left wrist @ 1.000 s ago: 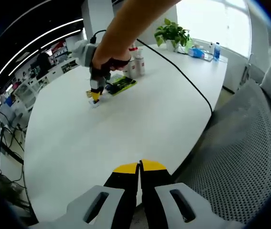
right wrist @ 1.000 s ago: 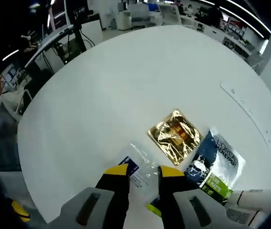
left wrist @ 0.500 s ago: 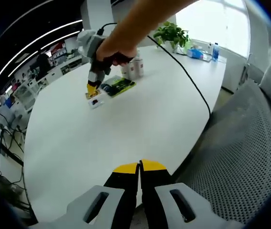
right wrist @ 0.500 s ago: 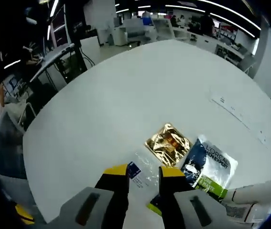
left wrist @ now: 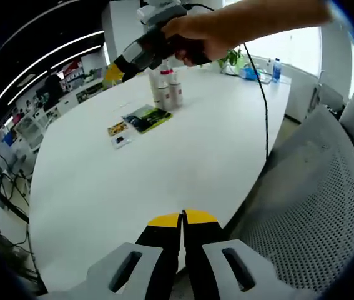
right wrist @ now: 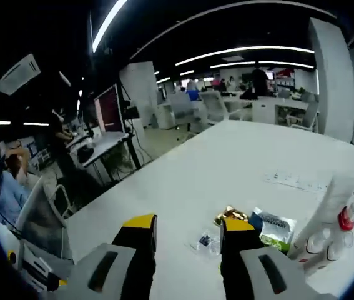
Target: Arrange the skincare products in the storage area until every visible bottle or jar stands upright without overlapping.
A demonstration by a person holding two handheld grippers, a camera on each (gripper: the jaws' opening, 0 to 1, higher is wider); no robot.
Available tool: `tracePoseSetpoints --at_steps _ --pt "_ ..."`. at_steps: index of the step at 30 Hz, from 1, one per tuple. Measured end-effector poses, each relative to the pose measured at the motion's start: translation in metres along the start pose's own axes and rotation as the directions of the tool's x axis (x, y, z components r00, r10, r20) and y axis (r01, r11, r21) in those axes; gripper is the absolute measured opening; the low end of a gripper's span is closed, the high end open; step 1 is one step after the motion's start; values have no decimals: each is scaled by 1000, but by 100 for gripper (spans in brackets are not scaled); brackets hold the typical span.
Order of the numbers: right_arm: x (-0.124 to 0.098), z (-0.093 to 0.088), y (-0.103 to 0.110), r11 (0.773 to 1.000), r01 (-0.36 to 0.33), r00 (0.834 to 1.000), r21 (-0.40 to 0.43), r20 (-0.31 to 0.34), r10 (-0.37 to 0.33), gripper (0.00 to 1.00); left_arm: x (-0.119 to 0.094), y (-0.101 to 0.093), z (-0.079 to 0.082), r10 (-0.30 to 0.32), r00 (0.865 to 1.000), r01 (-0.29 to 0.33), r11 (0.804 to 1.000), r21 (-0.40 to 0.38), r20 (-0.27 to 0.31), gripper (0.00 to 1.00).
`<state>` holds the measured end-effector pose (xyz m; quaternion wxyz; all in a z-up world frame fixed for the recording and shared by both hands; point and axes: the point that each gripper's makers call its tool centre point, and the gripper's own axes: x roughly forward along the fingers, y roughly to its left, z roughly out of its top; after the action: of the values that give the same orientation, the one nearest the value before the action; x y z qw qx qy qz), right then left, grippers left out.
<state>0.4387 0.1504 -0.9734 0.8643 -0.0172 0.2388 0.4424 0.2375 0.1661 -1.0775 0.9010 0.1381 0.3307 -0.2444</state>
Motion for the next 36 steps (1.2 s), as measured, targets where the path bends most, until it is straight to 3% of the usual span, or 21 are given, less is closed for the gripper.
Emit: tracePoseSetpoints --at_steps 3,8,10,12,14,19,22,25,27,28,30,31,33,36 --pt "-24 -10 17 999 -40 999 31 8 40 38 -2 -1 3 -8 1000 8 1000 4 19 0" --pt "-65 -27 47 997 -60 997 -49 50 63 40 -5 0 7 -12 999 13 1000 -9 45 0" --pt "-72 -36 57 996 -71 996 -63 42 73 40 -5 0 7 -18 998 19 1000 -18 52 0" --pt "-79 -49 66 989 -81 997 -127 6 83 42 -5 -1 7 -24 998 25 1000 -15 55 0" --pt "-86 -54 73 989 -75 997 -131 20 78 45 -6 0 7 -27 998 28 999 -18 63 0" --pt "-99 -60 76 995 -50 996 -88 63 55 49 -8 3 1 -33 998 34 999 -33 52 0" --pt "-113 -67 73 993 1 996 -118 93 10 45 -10 3 8 -44 996 49 996 -68 81 0" --pt "-119 -76 70 997 15 995 -73 97 -8 52 -13 5 11 -39 994 46 997 -69 100 0" --pt "-124 -79 67 997 42 993 -66 111 -34 53 -19 5 28 -37 982 52 996 -78 187 0" --pt "-126 -80 68 997 43 992 -62 120 -35 53 -21 4 30 -52 979 69 995 -77 198 0" --pt "-129 -82 70 996 55 991 -66 123 -47 53 -27 15 35 -3 971 40 988 -148 239 0" --pt "-131 -83 71 995 61 990 -74 132 -51 54 -27 17 38 -7 967 49 986 -159 253 0" --pt "-133 -85 72 995 66 989 -81 140 -54 53 -25 14 35 -31 970 81 977 -198 240 0" --pt "-132 -94 77 991 61 991 -120 125 -46 52 -24 13 31 -32 974 79 977 -200 226 0"
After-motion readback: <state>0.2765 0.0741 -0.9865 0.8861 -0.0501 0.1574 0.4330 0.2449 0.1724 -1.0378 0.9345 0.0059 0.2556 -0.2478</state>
